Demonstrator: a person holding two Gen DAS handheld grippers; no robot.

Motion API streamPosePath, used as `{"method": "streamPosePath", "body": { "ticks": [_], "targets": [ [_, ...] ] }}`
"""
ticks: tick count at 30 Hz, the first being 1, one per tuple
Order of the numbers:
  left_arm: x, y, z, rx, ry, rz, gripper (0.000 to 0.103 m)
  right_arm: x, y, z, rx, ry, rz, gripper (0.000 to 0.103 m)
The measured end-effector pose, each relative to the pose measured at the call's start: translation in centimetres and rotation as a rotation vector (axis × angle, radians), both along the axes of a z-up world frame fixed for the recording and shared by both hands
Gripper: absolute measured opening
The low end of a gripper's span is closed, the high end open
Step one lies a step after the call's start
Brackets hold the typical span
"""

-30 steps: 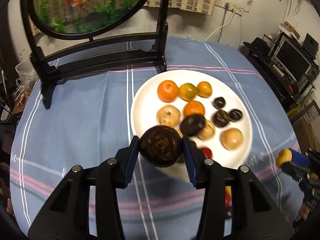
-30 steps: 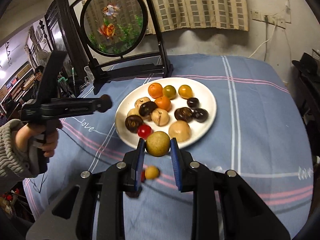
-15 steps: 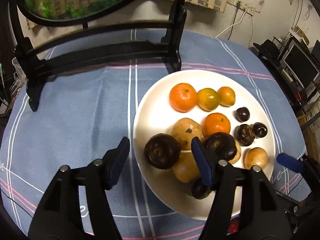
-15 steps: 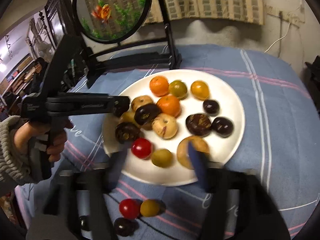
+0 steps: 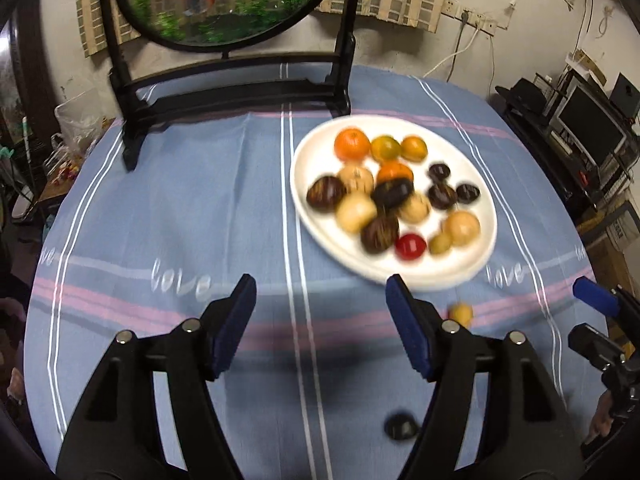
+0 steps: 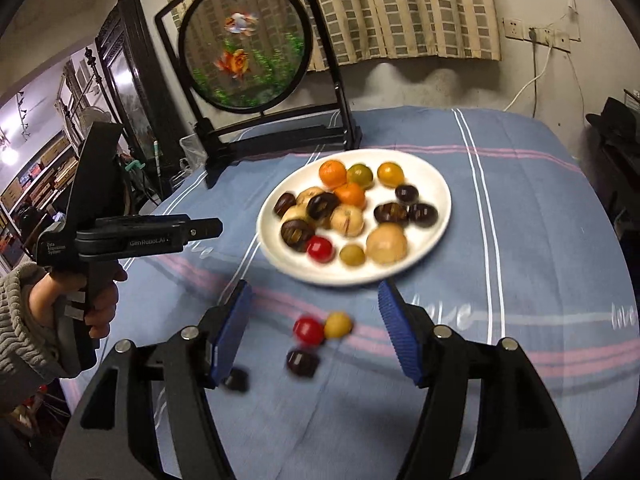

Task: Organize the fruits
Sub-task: 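Move the left tool to a dark purple fruit on the cloth and grasp it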

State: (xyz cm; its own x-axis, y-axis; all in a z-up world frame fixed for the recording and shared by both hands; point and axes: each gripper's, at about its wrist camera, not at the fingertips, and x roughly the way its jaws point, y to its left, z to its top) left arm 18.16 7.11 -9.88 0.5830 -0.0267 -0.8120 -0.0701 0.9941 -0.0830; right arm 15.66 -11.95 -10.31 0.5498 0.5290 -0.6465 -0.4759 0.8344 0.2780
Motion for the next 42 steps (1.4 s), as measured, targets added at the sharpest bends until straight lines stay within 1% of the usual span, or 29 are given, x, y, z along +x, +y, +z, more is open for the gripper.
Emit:
{"method": "streamPosePath", "body": {
  "ticks": [2,6,9,15,19,27,30,34,36,39,41,42],
  "targets": [
    [-2.3,-0.5,-0.1,0.004,0.007,0.005,0.069,-2.1,-0.3,0.0,0.002,0.011,0.008,0.066],
    [-5.8,-1.5,-0.5,0.019,0.017,0.006,0.072,-4.9,-0.7,0.2,-0.005,0.015,0.019,0.066],
    [-7.4,-2.2,-0.6,0.024,0.02,0.005,0.074,-6.5,-1.1,0.7,-0.013,-0.004,0.017,0.066],
    [-9.4,-3.2,-0.8,0.028,0.018,-0.002,0.077,-7.9,-1.3,1.8,-0.017,-0.041,0.008,0.066],
    [-9.8,-3.4,-1.1,0.022,0.02,-0.006,0.077,-8.5,-1.5,2.3,-0.023,-0.061,0.005,0.066],
    [-10.6,-3.9,-3.3,0.016,0.05,-0.029,0.077,-9.0,-2.6,2.2,-0.028,-0.058,-0.026,0.066],
    [-10.8,-4.2,-4.2,0.025,0.055,-0.054,0.077,-9.0,-2.8,2.1,-0.03,-0.051,-0.032,0.066],
    [-10.4,-5.2,-5.1,0.015,0.068,-0.106,0.077,-8.9,-3.2,1.9,-0.029,-0.038,-0.045,0.066],
    [-10.0,-5.9,-5.5,0.03,0.075,-0.127,0.076,-8.8,-3.3,1.8,-0.029,-0.033,-0.05,0.066],
    [-9.4,-6.5,-6.1,0.022,0.087,-0.15,0.073,-8.8,-3.5,1.7,-0.034,-0.028,-0.058,0.066],
    [-8.7,-6.8,-6.8,0.004,0.105,-0.154,0.067,-8.8,-3.8,1.7,-0.036,-0.026,-0.064,0.066],
    [-8.6,-6.9,-7.1,-0.001,0.112,-0.155,0.066,-8.9,-3.9,1.7,-0.038,-0.024,-0.069,0.066]
  ]
}}
